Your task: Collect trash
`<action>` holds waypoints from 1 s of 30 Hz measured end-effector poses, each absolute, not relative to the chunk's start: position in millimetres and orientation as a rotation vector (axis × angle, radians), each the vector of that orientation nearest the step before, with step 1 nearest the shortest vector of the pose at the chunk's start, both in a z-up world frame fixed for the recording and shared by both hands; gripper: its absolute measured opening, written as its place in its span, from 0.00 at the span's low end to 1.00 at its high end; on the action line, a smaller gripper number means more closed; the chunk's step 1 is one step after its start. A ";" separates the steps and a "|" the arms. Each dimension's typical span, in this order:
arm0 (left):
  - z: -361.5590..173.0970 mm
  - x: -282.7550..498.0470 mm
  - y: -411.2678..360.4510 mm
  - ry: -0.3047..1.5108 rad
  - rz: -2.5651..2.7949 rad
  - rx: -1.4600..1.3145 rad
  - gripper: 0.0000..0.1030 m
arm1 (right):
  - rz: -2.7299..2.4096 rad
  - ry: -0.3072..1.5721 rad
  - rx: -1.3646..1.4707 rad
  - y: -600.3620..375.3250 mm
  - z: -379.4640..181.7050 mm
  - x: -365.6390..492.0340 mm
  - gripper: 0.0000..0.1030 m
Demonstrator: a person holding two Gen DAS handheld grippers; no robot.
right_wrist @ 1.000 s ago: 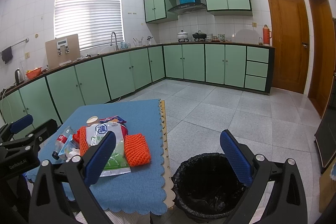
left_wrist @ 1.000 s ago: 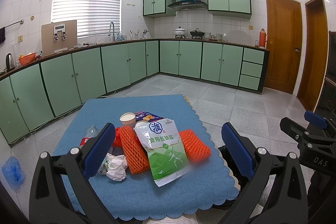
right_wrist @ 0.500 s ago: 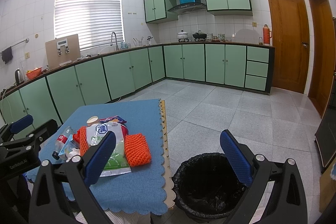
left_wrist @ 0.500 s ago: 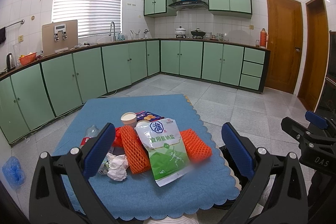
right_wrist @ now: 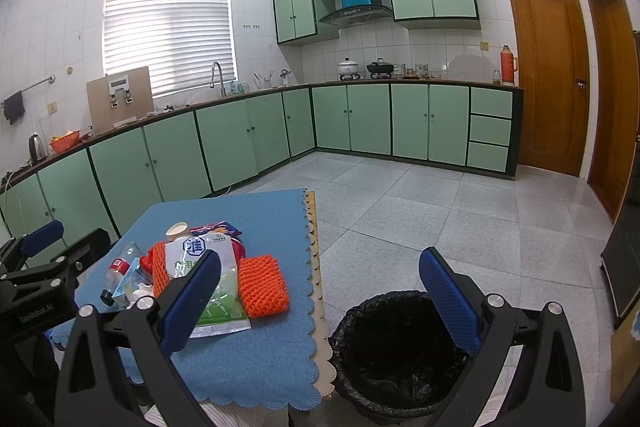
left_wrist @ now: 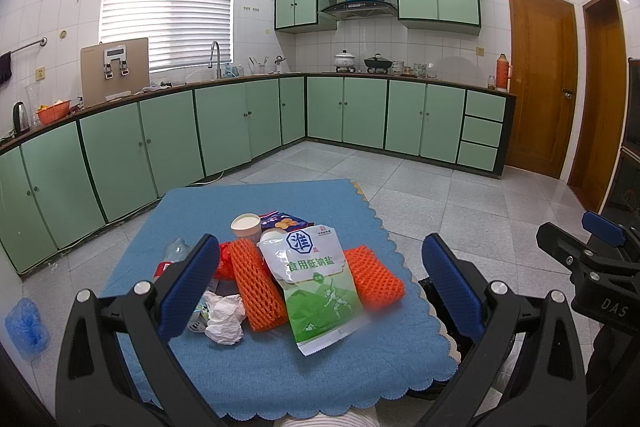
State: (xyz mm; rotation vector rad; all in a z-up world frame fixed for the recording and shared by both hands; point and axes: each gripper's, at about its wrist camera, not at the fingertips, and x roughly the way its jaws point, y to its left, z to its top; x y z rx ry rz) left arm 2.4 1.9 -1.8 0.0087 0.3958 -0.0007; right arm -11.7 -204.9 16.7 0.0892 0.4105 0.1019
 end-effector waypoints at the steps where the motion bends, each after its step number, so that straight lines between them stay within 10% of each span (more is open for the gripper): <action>1: -1.5 2.1 1.8 0.396 0.000 0.009 0.95 | 0.101 0.410 0.089 -204.7 16.6 -11.7 0.94; 30: -9.5 4.5 16.5 0.397 0.002 0.013 0.95 | 0.103 0.402 0.095 -205.3 17.5 -10.3 0.94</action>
